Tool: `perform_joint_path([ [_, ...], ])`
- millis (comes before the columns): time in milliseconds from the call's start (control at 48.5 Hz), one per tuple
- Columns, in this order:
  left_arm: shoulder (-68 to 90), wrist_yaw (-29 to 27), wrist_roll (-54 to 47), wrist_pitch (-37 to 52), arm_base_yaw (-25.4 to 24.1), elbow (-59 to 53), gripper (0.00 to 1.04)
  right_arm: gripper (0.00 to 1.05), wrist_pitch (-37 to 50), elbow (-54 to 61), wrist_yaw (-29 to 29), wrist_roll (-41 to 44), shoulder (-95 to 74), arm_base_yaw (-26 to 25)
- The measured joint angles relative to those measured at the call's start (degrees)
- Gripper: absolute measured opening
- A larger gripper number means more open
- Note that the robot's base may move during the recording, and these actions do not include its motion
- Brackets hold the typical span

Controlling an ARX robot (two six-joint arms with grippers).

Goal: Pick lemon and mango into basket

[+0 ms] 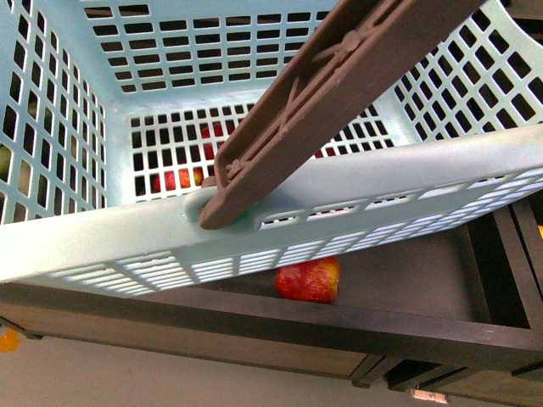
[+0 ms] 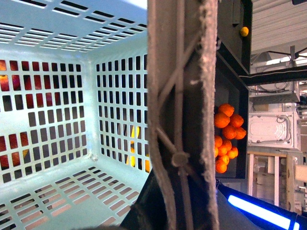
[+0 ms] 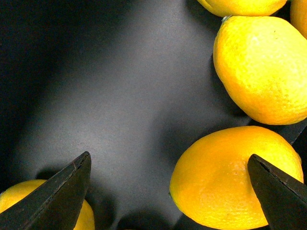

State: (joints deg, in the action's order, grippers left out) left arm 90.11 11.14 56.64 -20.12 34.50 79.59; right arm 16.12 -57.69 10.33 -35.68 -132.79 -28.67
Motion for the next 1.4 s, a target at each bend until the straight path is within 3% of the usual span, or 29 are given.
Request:
perform_joint_path([
  [1403, 0.0, 0.0, 0.0, 0.0, 0.0, 0.0, 0.05, 0.96, -3.3, -1.0, 0.3, -2.4, -0.5, -1.8],
])
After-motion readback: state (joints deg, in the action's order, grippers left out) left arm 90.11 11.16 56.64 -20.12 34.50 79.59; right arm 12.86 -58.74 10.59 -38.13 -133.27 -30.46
